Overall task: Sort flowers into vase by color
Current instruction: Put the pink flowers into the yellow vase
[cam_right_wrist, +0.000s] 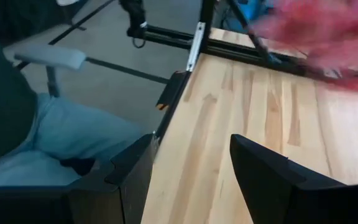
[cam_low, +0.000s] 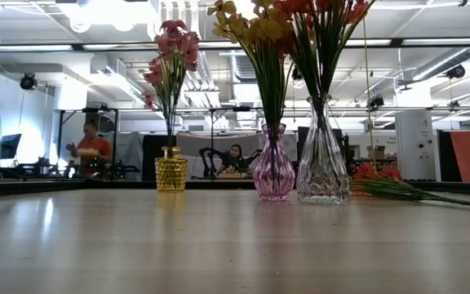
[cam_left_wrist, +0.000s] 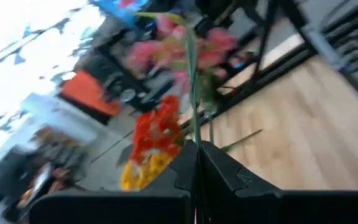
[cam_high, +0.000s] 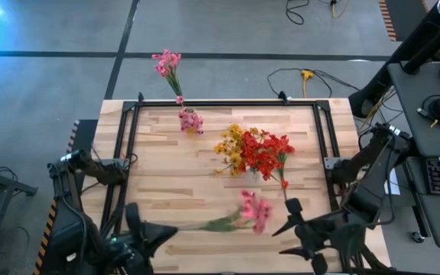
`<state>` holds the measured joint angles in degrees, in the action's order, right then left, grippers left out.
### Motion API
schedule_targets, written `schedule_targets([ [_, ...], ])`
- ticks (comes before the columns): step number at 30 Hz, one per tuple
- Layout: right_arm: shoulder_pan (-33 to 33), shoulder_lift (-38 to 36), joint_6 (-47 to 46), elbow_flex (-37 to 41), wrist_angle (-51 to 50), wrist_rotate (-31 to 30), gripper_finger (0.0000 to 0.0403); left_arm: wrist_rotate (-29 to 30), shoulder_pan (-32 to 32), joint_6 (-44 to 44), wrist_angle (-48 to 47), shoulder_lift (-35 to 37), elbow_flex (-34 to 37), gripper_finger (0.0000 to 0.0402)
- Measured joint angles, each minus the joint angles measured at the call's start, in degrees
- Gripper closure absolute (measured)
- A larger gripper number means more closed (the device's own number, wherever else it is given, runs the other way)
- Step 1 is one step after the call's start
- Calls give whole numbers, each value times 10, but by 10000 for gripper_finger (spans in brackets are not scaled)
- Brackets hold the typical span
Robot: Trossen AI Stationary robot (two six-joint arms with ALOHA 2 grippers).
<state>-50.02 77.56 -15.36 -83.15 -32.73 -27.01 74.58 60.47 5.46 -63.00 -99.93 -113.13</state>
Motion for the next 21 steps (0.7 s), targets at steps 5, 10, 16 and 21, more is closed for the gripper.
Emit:
schedule_targets([
  [5, -4, 1, 36, 0, -9, 0, 197, -171, -56, -195, 130, -42, -107, 402],
  [10, -4, 2, 40, 5, -40, 0, 197, -211, -120, -246, 138, -54, -161, 402],
  [16, -12, 2, 13, 25, -52, 0, 197, -331, -206, -237, 152, -40, -100, 402],
  [21, -44, 2, -47, 31, -93, 0, 197, -309, -238, -188, 171, 23, 6, 402],
])
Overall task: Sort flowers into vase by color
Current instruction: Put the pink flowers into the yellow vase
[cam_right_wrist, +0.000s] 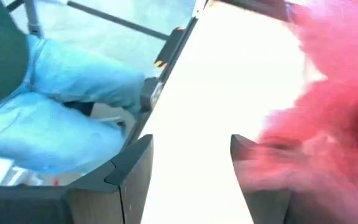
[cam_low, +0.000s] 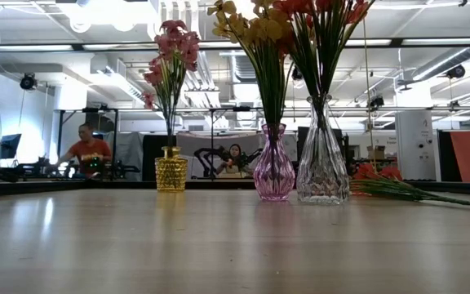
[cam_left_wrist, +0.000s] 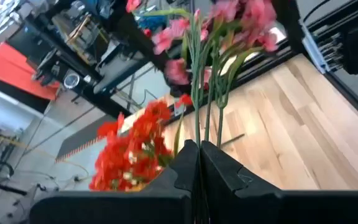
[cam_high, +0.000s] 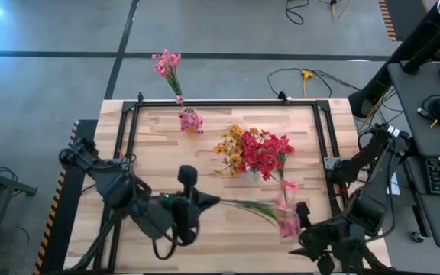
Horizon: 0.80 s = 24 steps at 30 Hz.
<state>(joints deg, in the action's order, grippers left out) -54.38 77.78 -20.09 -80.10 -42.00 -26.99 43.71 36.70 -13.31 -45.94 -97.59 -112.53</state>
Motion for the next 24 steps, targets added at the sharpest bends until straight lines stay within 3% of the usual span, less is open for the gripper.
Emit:
schedule_targets([
  [4, -23, 0, -29, 2, -12, 0, 197, 17, 1, 16, 83, 86, 137, 402],
  [7, -30, 0, -29, 2, -9, -23, 197, 23, 2, 1, 208, 170, 272, 402],
  [12, -27, -15, -29, 1, -5, -110, 197, 22, 3, -96, 458, 281, 490, 402],
  [15, -19, -24, -23, -1, 20, -193, 197, 22, 2, -167, 629, 337, 601, 402],
  [18, -2, -28, 3, -1, 58, -266, 197, -10, -1, -247, 837, 370, 714, 402],
  [21, 26, -24, 57, -1, 127, -282, 197, -64, -1, -293, 1038, 383, 807, 402],
  [24, 63, -11, 136, 5, 219, -283, 197, -107, -1, -304, 1142, 386, 869, 402],
])
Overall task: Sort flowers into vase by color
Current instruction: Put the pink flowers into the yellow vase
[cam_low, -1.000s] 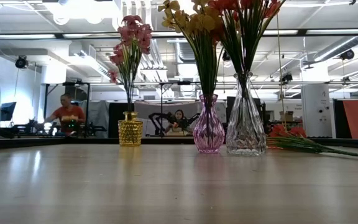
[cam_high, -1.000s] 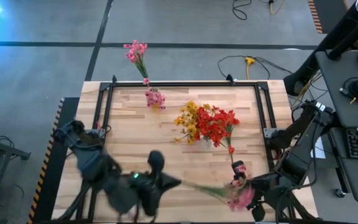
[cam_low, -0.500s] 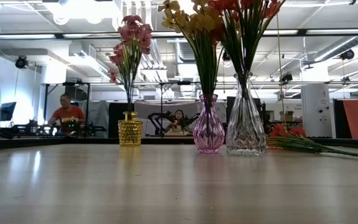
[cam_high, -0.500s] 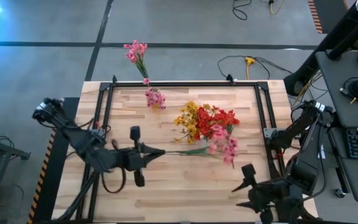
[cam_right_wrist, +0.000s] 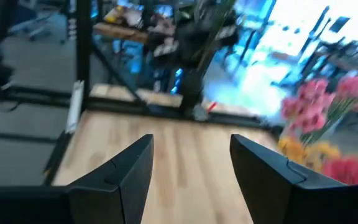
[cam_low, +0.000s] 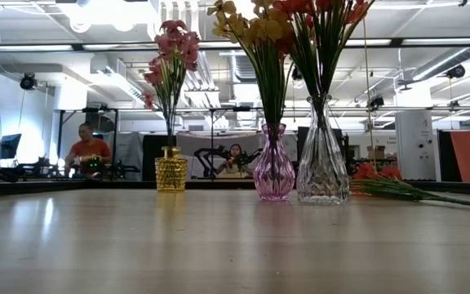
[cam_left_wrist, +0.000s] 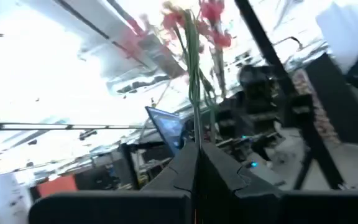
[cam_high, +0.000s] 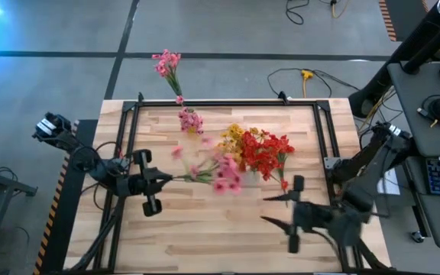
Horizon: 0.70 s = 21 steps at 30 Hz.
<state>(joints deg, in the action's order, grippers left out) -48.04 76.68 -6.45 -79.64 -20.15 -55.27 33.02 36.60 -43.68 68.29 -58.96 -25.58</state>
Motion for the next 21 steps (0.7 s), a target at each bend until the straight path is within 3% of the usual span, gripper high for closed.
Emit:
schedule_targets([
  [4, 59, 32, 107, 5, 126, 24, 197, -11, 0, 31, 56, -6, 36, 402],
  [10, 149, 86, 166, 6, 264, 203, 197, -55, 0, 57, 84, -30, 39, 402],
  [16, 196, 131, 216, 6, 360, 210, 190, -56, 0, 61, 160, -69, 39, 402],
  [21, 203, 167, 274, 6, 458, 223, 161, -55, 0, 65, 184, -107, 39, 402],
])
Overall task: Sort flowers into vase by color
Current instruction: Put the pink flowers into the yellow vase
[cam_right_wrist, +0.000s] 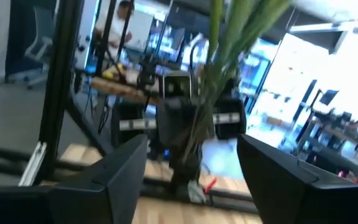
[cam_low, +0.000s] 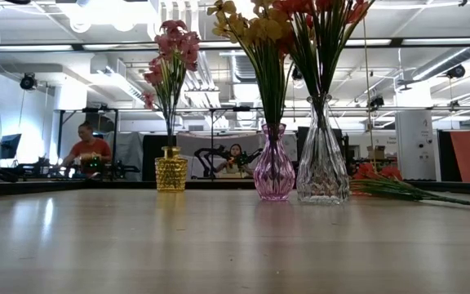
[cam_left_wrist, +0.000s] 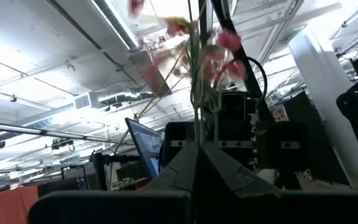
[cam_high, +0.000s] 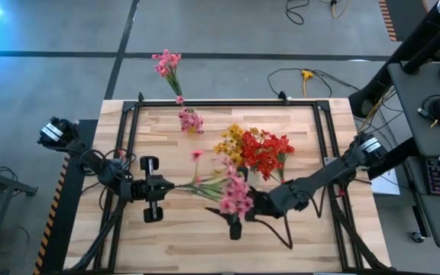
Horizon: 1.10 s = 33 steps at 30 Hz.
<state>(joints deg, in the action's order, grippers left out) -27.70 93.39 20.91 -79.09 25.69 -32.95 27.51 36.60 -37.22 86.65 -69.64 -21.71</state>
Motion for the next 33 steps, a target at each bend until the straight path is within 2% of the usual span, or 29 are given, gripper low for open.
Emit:
schedule_targets([
  [4, 8, 13, 10, 0, 64, 2, 136, 1, 0, 0, 19, -36, -12, 402],
  [8, 22, 21, -17, -5, 67, 32, 125, 5, 0, 0, 23, -70, -37, 402],
  [12, 35, 31, -44, -13, 67, 84, 130, 40, 0, -11, 23, -104, -64, 402],
  [18, 37, 44, -44, -24, 64, 94, 153, 60, -1, -15, 24, -143, -82, 402],
  [24, 37, 48, -44, -28, 64, 94, 216, 63, 0, -15, 26, -155, -87, 402],
  [30, 38, 48, -43, -28, 63, 89, 323, 104, 0, -13, 24, -152, -86, 402],
  [33, 38, 48, -35, -28, 59, 87, 373, 106, 0, -13, 22, -152, -86, 402],
])
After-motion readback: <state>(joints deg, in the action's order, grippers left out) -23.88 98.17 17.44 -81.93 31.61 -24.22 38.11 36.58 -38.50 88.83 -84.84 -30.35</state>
